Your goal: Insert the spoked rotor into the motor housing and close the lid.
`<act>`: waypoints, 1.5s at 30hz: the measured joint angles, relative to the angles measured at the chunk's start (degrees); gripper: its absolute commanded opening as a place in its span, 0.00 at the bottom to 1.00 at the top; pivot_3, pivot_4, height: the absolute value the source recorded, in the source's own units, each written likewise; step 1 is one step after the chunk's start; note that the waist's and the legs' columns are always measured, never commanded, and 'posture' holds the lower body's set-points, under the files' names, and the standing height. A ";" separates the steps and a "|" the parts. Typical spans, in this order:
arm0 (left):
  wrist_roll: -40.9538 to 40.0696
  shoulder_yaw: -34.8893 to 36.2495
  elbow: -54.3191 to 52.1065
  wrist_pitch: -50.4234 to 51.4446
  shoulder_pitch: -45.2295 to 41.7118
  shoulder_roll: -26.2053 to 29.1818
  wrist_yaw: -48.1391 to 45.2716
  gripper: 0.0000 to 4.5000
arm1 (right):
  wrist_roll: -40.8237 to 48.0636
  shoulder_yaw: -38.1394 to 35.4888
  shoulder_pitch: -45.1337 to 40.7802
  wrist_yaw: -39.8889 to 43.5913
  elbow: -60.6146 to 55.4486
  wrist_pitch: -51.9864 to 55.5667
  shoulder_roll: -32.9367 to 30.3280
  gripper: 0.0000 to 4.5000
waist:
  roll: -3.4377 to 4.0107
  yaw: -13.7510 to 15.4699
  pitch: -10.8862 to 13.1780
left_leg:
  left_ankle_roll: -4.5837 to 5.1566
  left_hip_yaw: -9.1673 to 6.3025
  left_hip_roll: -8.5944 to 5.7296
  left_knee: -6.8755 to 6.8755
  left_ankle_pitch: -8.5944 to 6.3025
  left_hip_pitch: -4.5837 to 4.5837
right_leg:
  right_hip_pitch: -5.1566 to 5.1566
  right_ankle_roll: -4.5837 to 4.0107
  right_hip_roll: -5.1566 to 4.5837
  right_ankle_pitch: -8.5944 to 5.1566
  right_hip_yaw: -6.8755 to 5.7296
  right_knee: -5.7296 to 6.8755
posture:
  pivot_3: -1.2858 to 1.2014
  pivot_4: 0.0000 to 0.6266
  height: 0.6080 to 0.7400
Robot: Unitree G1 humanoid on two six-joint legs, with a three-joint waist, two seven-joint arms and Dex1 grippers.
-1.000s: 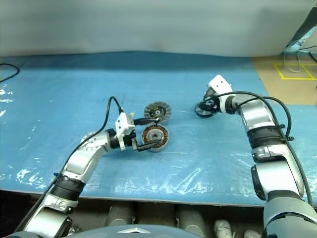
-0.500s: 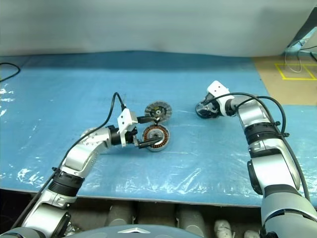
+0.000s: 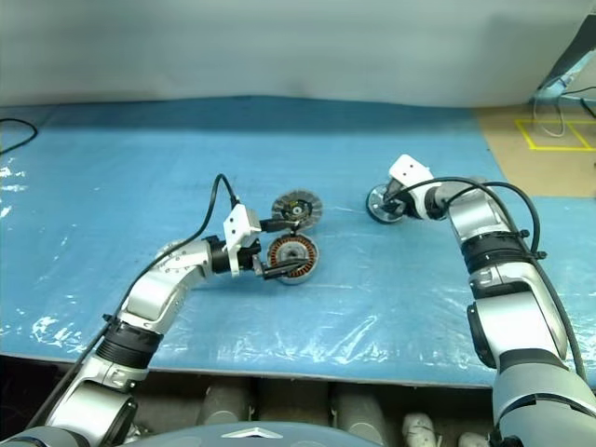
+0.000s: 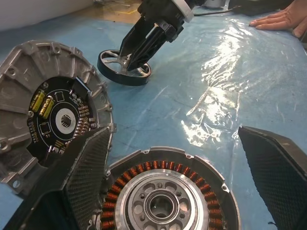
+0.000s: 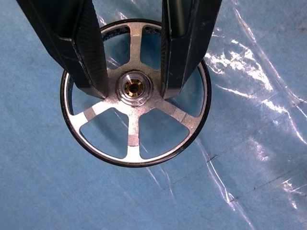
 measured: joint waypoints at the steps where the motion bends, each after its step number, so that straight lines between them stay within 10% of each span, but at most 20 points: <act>1: 0.00 0.00 0.16 -0.12 -0.06 0.00 -0.02 1.00 | -0.12 0.00 0.24 -0.04 -0.26 -0.16 -0.06 0.27 | 0.00 0.04 0.00 | 0.00 0.00 0.00 0.03 0.00 0.02 | 0.01 0.00 0.00 0.00 0.00 0.02 | 0.52 0.24 1.00; 20: -2.77 3.29 0.46 -4.34 3.85 4.96 -3.96 1.00 | 18.33 -8.97 22.07 13.91 -33.24 10.98 -4.15 0.27 | 0.03 0.39 0.02 | 0.19 -0.02 0.01 -0.08 -0.09 -0.07 | -0.10 0.01 0.00 0.00 -0.02 -0.18 | 0.52 0.24 1.00; 32: -6.66 5.82 -1.08 -1.80 7.41 11.59 -8.13 1.00 | 34.26 -10.08 27.88 8.86 -59.10 28.61 -0.58 0.27 | 0.05 0.18 0.02 | -0.05 -0.02 0.01 -0.22 -0.16 0.09 | -0.04 0.01 0.01 0.02 -0.01 -0.28 | 0.52 0.24 1.00; 45: -6.65 6.05 -2.69 -1.33 8.47 12.11 -7.95 1.00 | 31.07 -1.14 19.38 5.92 -45.68 22.50 6.40 0.27 | 0.05 0.05 0.02 | -0.26 -0.02 -0.02 -0.23 -0.07 0.05 | -0.05 0.01 0.00 0.02 0.00 -0.27 | 0.52 0.24 1.00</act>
